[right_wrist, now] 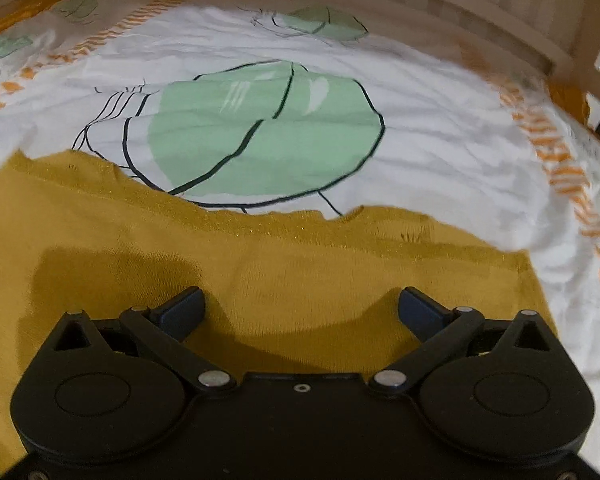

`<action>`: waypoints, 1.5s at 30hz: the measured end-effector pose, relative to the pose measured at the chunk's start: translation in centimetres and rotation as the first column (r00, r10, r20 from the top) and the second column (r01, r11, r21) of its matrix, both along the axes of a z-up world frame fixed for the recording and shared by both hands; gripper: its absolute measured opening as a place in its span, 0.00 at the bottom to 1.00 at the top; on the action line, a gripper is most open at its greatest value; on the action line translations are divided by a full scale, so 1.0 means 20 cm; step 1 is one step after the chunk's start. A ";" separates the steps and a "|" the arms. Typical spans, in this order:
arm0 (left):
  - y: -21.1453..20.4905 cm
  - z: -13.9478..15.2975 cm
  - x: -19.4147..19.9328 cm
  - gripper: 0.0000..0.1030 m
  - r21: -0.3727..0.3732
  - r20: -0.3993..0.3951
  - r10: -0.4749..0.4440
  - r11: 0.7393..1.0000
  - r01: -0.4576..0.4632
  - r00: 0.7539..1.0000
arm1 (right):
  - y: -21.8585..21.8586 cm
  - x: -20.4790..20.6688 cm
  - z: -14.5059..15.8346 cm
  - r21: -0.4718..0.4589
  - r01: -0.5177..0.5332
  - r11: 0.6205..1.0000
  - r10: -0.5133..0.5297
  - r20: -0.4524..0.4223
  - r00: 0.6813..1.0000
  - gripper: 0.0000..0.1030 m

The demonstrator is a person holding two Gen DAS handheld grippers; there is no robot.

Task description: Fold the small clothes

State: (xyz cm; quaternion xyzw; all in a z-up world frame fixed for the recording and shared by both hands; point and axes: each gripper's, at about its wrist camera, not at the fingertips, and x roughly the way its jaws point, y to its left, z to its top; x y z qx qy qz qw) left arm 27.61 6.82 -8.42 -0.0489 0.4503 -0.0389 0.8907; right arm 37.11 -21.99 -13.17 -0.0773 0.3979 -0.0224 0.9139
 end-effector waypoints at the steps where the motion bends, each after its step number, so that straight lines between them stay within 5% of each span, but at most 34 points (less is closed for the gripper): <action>1: 0.00 0.00 0.00 0.76 -0.003 -0.003 -0.001 1.000 0.001 1.000 | 0.01 -0.01 0.01 -0.017 -0.008 1.000 0.008 0.001 1.000 1.00; 8: 0.00 -0.01 0.00 0.76 -0.004 -0.007 -0.002 1.000 0.002 1.000 | 0.05 -0.19 0.10 0.002 -0.055 0.998 0.055 0.035 0.998 0.99; 17: -0.01 -0.04 0.01 0.77 0.013 -0.018 0.000 1.000 0.001 1.000 | 0.12 -0.62 0.02 -0.063 -0.137 0.989 0.140 0.047 0.989 0.99; 23: 0.00 -0.06 0.00 0.79 -0.003 -0.014 0.011 1.000 -0.011 1.000 | -0.03 -0.68 0.12 0.087 -0.160 0.983 0.155 0.066 0.986 0.99; 27: 0.00 -0.07 0.00 0.81 -0.010 -0.011 0.017 1.000 -0.017 1.000 | -0.28 -0.65 0.21 0.220 -0.072 0.973 0.053 0.093 0.994 1.00; 33: -0.02 -0.08 -0.01 0.87 0.004 0.008 0.004 1.000 -0.004 1.000 | -0.72 -0.52 0.19 0.440 0.132 0.888 -0.150 0.007 0.989 1.00; 36: -0.02 -0.08 -0.01 0.88 0.003 0.008 0.002 1.000 -0.003 1.000 | -0.83 -0.45 0.12 0.485 0.140 0.863 -0.136 -0.043 0.990 1.00; 45: -0.02 -0.09 0.00 0.92 -0.001 0.000 -0.006 1.000 0.006 1.000 | -0.97 -0.33 -0.07 0.720 0.096 0.687 -0.051 -0.084 0.995 1.00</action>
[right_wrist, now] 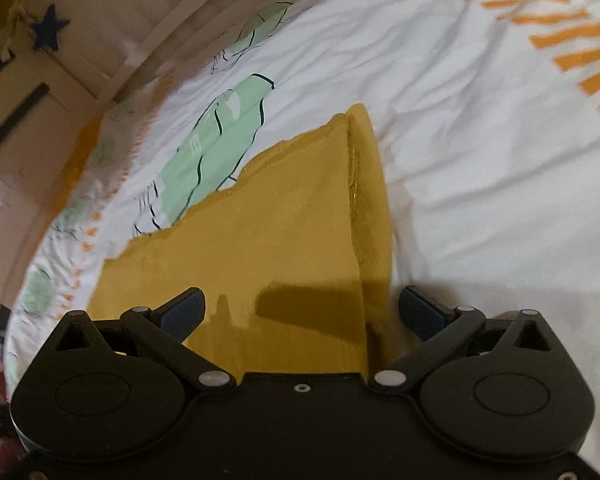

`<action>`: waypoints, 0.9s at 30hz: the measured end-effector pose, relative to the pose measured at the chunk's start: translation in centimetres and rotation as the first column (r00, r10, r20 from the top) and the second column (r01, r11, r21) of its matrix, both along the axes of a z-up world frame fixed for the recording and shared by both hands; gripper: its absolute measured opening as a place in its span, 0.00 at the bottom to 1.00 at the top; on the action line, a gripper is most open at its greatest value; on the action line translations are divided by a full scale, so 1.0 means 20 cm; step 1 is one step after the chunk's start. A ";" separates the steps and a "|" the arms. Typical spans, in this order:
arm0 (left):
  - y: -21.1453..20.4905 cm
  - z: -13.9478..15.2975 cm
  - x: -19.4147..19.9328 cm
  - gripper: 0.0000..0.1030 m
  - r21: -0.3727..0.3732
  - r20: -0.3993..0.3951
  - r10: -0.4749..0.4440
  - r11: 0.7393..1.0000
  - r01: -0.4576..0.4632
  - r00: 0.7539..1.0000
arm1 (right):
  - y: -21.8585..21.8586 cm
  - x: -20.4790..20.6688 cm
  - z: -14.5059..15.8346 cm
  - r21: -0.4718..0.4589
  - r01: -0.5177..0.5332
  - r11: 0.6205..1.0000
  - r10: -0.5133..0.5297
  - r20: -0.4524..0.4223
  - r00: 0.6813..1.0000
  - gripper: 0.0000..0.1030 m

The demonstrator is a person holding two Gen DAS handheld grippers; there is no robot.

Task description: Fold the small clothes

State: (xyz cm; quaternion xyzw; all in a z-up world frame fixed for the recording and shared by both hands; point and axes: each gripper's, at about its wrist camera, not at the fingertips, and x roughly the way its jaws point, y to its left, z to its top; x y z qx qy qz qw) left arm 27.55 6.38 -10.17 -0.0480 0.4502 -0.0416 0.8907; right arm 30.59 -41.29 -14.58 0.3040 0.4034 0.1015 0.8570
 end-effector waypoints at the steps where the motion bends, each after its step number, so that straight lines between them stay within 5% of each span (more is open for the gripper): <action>1: 0.00 0.00 0.00 0.92 -0.001 -0.002 -0.002 1.000 0.002 1.000 | -0.02 0.01 -0.01 0.029 0.008 1.000 -0.009 0.007 1.000 1.00; 6: 0.00 0.00 0.02 0.93 -0.008 -0.013 -0.007 1.000 0.007 1.000 | -0.11 0.07 -0.05 0.176 0.000 0.984 -0.001 0.006 1.000 1.00; 16: 0.00 0.00 0.02 0.93 -0.012 -0.015 -0.007 1.000 0.007 1.000 | -0.08 0.08 -0.03 0.159 -0.065 0.985 0.056 0.063 0.996 0.96; 18: 0.01 0.01 0.02 0.91 -0.021 -0.023 -0.002 1.000 0.002 1.000 | -0.07 0.08 -0.01 0.112 -0.055 0.992 0.049 0.056 0.997 0.62; 19: 0.02 0.02 0.02 0.87 -0.023 -0.026 0.005 1.000 -0.005 1.000 | -0.07 0.08 0.00 0.082 -0.038 0.996 0.035 0.042 0.998 0.53; 20: 0.03 0.03 0.02 0.83 -0.024 -0.026 0.018 1.000 -0.019 1.000 | -0.07 0.07 0.00 0.065 -0.024 0.998 0.022 0.029 0.999 0.32; 24: 0.08 0.07 0.04 0.64 -0.048 -0.027 0.045 0.998 -0.047 0.999 | -0.02 0.07 0.06 0.009 -0.014 1.000 0.014 0.017 1.000 0.28; 27: 0.12 0.12 0.04 0.61 -0.082 -0.027 0.063 0.994 -0.065 0.998 | 0.09 0.07 0.16 -0.042 -0.034 0.999 0.035 0.028 0.999 0.27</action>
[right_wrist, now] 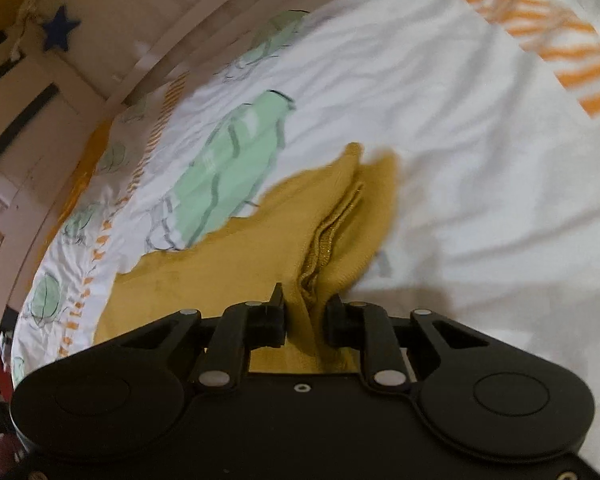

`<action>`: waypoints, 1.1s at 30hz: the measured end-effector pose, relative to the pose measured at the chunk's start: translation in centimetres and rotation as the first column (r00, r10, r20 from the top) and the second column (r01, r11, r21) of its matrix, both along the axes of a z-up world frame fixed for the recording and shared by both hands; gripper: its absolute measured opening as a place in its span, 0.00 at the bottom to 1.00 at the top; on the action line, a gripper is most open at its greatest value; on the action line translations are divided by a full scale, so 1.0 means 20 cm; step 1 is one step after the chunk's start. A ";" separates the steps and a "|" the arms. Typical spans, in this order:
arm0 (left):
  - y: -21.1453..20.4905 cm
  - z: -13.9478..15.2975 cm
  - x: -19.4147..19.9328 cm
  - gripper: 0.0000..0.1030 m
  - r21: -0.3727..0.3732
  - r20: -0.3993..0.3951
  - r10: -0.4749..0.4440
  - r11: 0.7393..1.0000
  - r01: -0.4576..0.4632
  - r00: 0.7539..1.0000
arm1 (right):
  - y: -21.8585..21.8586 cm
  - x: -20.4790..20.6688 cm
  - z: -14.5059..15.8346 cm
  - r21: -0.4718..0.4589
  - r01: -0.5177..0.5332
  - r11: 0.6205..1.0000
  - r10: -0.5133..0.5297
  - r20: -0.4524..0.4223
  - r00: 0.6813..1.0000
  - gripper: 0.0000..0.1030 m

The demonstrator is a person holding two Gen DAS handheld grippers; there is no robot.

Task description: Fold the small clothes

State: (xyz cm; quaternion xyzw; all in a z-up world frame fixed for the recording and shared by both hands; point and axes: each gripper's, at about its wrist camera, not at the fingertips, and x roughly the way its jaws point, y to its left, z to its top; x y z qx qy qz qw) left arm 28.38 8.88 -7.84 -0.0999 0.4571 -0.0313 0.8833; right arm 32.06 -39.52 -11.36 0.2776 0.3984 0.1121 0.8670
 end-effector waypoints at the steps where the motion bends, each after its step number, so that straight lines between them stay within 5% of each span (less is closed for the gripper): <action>1: 0.01 0.02 0.00 0.61 -0.002 0.008 0.001 1.000 -0.001 1.000 | 0.03 0.00 0.04 -0.014 -0.004 1.000 0.004 -0.001 1.000 0.27; 13: 0.08 0.26 0.09 0.61 0.074 0.098 -0.118 0.991 0.111 0.988 | 0.62 0.09 0.34 -0.031 -0.132 0.991 0.133 0.040 0.990 0.26; 22: 0.31 0.13 0.10 0.61 -0.001 0.044 0.037 0.999 -0.037 0.998 | 1.08 0.19 0.23 0.010 -0.202 0.979 0.202 0.019 0.979 0.25; 33: 0.34 0.16 0.10 0.61 -0.047 0.054 0.047 0.998 -0.044 0.997 | 1.42 0.22 0.14 -0.165 -0.209 0.964 0.211 -0.002 0.977 0.28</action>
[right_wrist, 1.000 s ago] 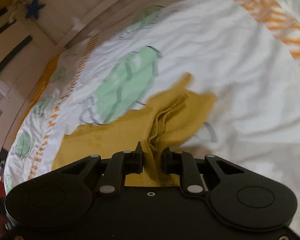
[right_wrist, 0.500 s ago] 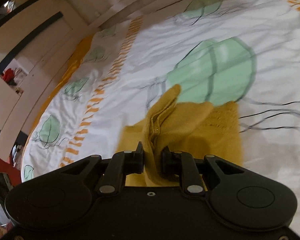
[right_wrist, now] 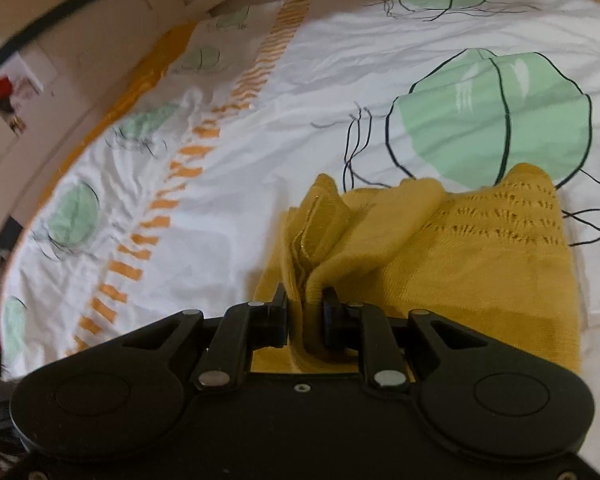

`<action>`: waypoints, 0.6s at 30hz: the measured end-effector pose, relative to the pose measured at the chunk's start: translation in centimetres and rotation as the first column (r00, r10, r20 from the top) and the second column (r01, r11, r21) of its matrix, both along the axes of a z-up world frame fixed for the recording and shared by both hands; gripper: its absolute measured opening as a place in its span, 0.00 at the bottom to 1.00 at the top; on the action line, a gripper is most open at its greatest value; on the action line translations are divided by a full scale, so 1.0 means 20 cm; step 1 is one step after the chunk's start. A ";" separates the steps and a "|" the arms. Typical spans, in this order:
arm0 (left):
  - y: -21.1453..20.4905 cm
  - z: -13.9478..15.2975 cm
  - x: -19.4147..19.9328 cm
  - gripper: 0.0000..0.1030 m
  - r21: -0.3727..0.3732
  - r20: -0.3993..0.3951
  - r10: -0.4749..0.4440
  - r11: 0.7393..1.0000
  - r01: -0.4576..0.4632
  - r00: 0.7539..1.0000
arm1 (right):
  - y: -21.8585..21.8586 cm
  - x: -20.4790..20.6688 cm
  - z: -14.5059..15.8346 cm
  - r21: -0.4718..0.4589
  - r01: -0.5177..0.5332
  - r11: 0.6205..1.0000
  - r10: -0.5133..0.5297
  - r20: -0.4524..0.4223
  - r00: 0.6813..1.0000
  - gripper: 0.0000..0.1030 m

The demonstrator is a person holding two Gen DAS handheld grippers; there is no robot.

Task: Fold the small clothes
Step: 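Fold the held edge over the sweater with the right gripper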

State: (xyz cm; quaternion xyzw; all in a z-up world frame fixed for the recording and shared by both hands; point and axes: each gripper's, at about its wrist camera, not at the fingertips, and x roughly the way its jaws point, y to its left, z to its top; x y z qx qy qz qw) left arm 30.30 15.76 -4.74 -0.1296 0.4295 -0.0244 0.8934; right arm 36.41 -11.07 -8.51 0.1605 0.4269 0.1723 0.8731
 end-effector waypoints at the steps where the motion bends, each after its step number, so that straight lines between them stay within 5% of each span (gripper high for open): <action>1: 0.00 0.00 0.00 0.61 -0.003 -0.001 0.000 1.000 0.000 1.000 | 0.02 0.00 -0.01 -0.005 -0.003 1.000 0.003 -0.003 1.000 0.29; 13: 0.06 0.02 -0.01 0.61 -0.043 0.003 0.036 0.998 -0.035 0.999 | 0.19 -0.02 0.06 0.069 -0.125 0.990 0.121 0.051 0.991 0.31; 15: 0.06 0.02 0.00 0.61 -0.046 0.000 0.035 0.998 -0.035 0.999 | 0.16 -0.04 0.10 0.060 -0.117 0.991 0.112 0.084 0.990 0.49; 18: 0.05 0.01 0.00 0.61 -0.054 -0.003 0.028 0.998 -0.029 1.000 | 0.10 -0.10 0.15 -0.009 -0.115 0.993 0.116 0.129 0.985 0.53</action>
